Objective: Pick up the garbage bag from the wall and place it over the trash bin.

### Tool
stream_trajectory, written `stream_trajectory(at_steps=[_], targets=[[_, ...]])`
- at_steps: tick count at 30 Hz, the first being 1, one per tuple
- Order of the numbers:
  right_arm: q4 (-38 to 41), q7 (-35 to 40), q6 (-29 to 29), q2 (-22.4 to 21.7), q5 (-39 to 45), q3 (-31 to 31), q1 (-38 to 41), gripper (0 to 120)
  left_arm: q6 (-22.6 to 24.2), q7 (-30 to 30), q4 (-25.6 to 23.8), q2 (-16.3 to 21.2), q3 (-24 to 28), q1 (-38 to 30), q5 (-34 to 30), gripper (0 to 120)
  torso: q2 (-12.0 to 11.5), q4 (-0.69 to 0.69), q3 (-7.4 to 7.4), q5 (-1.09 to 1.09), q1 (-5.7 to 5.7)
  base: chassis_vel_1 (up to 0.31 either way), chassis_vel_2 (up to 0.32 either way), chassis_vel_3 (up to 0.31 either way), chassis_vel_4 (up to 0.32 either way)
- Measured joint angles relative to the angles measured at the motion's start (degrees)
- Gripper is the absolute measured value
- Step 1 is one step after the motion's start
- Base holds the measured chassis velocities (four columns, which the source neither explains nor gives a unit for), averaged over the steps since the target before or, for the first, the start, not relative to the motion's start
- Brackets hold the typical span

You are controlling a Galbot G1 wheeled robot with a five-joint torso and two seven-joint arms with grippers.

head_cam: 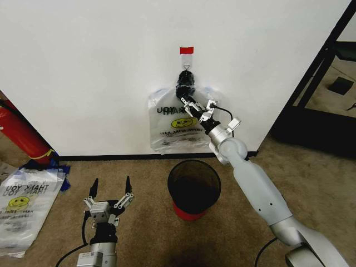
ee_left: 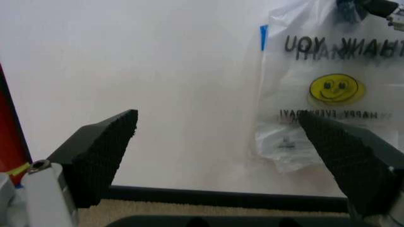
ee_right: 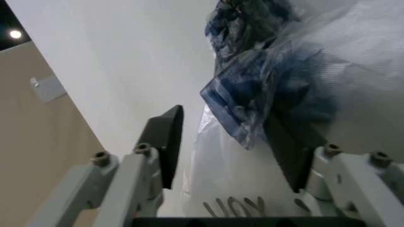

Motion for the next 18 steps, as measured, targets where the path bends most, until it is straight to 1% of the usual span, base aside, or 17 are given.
stream_trajectory(at_steps=[1, 2, 3, 7, 9, 11, 12, 18], targets=[[-0.14, 0.19, 0.03, 0.09, 0.0, 0.12, -0.09, 38, -0.13, 0.01, 0.19, -0.24, 0.24, 0.07, 0.21, 100, 0.0, 0.01, 0.0, 0.0, 0.0, 0.0, 0.0, 0.0, 0.0], [-0.14, 0.19, 0.03, 0.09, 0.0, 0.12, -0.09, 38, -0.13, 0.01, 0.19, -0.24, 0.24, 0.07, 0.21, 100, 0.0, 0.01, 0.0, 0.0, 0.0, 0.0, 0.0, 0.0, 0.0], [-0.2, 0.26, 0.05, 0.09, 0.02, 0.19, -0.12, 35, -0.21, 0.01, 0.3, -0.37, 0.36, 0.12, 0.38, 100, 0.0, 0.01, 0.0, 0.0, 0.0, 0.0, 0.0, 0.0, 0.0], [-0.2, 0.73, 0.08, -0.38, 0.28, 0.33, -0.21, 16, -0.38, 0.02, 0.33, -0.34, 0.43, 0.26, 0.61, 100, 0.0, 0.0, 0.0, 0.0, 0.0, 0.0, 0.0, 0.0, 0.0], [-0.2, 0.8, 0.09, -0.39, 0.29, 0.44, -0.21, 15, -0.38, 0.01, 0.33, -0.29, 0.39, 0.26, 0.61, 100, 0.0, 0.0, 0.0, 0.0, 0.0, 0.0, 0.0, 0.0, 0.0], [-0.2, 1.21, 0.12, -0.32, 0.58, 1.03, -0.21, 4, -0.41, 0.01, 0.29, -0.15, 0.23, 0.27, 0.61, 100, 0.0, 0.0, 0.0, 0.0, 0.0, 0.0, 0.0, 0.0, 0.0], [-0.25, 1.36, 0.13, -0.33, 0.68, 1.18, -0.21, 0, -0.43, 0.01, 0.24, -0.13, 0.21, 0.31, 0.61, 100, 0.0, 0.01, 0.0, 0.0, 0.0, 0.0, 0.0, 0.0, 0.0], [-0.29, 1.58, 0.25, -0.76, 0.77, 1.23, -0.23, 0, -0.55, 0.03, 0.18, -0.12, 0.29, 0.41, 0.61, 100, 0.0, 0.0, 0.0, 0.0, 0.0, 0.0, 0.0, 0.0, 0.0]])
